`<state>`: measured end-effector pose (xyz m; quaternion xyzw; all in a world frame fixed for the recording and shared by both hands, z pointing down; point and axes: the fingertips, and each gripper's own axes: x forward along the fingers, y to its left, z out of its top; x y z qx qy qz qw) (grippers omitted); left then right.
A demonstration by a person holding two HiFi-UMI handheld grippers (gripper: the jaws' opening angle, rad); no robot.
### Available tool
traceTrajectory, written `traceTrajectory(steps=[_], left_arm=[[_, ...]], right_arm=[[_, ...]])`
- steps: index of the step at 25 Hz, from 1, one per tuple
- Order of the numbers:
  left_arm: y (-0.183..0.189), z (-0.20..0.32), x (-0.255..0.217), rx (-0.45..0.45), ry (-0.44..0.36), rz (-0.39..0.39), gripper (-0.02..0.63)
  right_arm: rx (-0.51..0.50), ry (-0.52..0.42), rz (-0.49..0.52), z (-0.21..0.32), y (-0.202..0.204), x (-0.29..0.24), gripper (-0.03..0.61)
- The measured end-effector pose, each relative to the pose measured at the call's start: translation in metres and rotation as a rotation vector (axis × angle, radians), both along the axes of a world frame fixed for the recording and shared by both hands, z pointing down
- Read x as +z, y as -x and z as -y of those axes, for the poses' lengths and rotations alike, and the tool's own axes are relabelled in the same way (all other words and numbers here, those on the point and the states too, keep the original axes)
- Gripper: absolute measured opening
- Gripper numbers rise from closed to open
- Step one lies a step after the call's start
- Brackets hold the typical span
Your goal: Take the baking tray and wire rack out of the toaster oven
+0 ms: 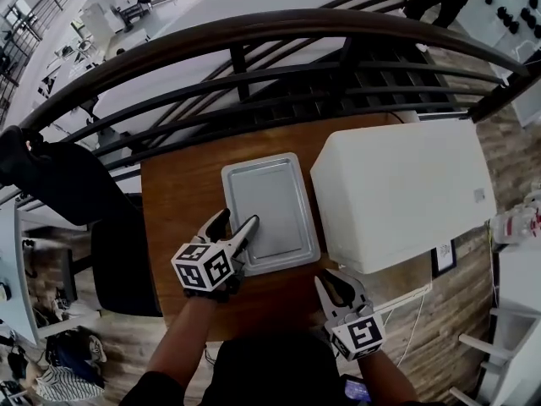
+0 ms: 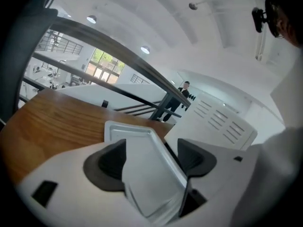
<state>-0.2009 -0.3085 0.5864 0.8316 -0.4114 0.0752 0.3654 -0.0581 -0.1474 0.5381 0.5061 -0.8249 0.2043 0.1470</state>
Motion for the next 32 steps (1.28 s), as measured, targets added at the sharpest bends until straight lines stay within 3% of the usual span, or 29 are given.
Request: traceTrajectory(steps=[3, 7, 11, 20, 26, 32], left_arm=[[0.003, -0.003, -0.028, -0.016, -0.076, -0.01, 0.279], [0.002, -0.017, -0.079, -0.02, -0.245, -0.035, 0.144], [-0.012, -0.038, -0.109, -0.02, -0.346, 0.003, 0.075], [-0.096, -0.112, -0.137, -0.063, -0.407, -0.014, 0.054], [-0.14, -0.15, -0.139, -0.058, -0.403, -0.032, 0.054], [-0.167, -0.187, -0.139, -0.072, -0.414, -0.003, 0.054]], right_arm=[[0.007, -0.085, 0.034, 0.008, -0.009, -0.027, 0.034], [-0.019, -0.158, 0.078, 0.005, -0.013, -0.055, 0.015], [-0.071, -0.223, 0.109, -0.005, -0.023, -0.077, 0.006], [-0.14, -0.215, 0.017, -0.049, -0.126, -0.085, 0.003], [-0.059, -0.134, 0.059, -0.045, -0.182, -0.062, 0.002], [-0.004, -0.057, 0.078, -0.036, -0.222, -0.032, 0.003]])
